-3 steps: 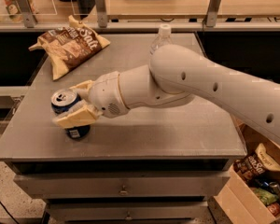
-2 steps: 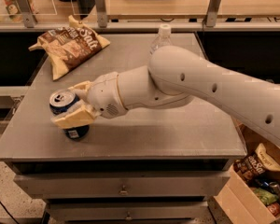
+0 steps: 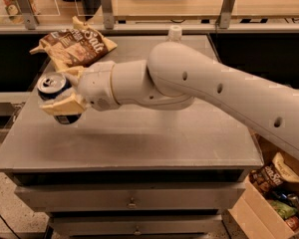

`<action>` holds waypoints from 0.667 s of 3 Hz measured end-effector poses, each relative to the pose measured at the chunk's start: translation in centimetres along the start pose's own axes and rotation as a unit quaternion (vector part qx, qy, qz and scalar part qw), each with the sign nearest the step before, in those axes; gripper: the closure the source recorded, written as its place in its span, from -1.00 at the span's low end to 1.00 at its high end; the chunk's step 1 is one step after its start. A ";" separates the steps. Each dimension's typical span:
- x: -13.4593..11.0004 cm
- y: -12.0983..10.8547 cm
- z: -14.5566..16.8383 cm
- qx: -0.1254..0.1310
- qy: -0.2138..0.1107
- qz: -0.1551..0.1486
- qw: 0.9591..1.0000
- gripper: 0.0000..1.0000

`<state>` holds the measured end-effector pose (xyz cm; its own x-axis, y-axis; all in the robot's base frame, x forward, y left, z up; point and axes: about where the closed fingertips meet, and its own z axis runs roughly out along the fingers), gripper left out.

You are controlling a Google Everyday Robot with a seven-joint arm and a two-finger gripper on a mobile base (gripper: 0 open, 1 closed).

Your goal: Move pepsi can near brown chip bag

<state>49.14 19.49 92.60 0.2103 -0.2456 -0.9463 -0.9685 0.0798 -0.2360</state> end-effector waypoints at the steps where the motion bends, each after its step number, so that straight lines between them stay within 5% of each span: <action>1: -2.0 -2.3 1.2 0.027 0.027 -0.032 0.999 1.00; 2: -1.5 -5.5 0.8 0.062 0.057 -0.009 0.996 1.00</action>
Offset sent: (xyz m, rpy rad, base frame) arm 0.1003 -0.0155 0.0241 -0.1340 0.0288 -0.2811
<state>54.30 20.18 95.20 0.2038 -0.3565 -0.9118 -0.9391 0.1920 -0.2849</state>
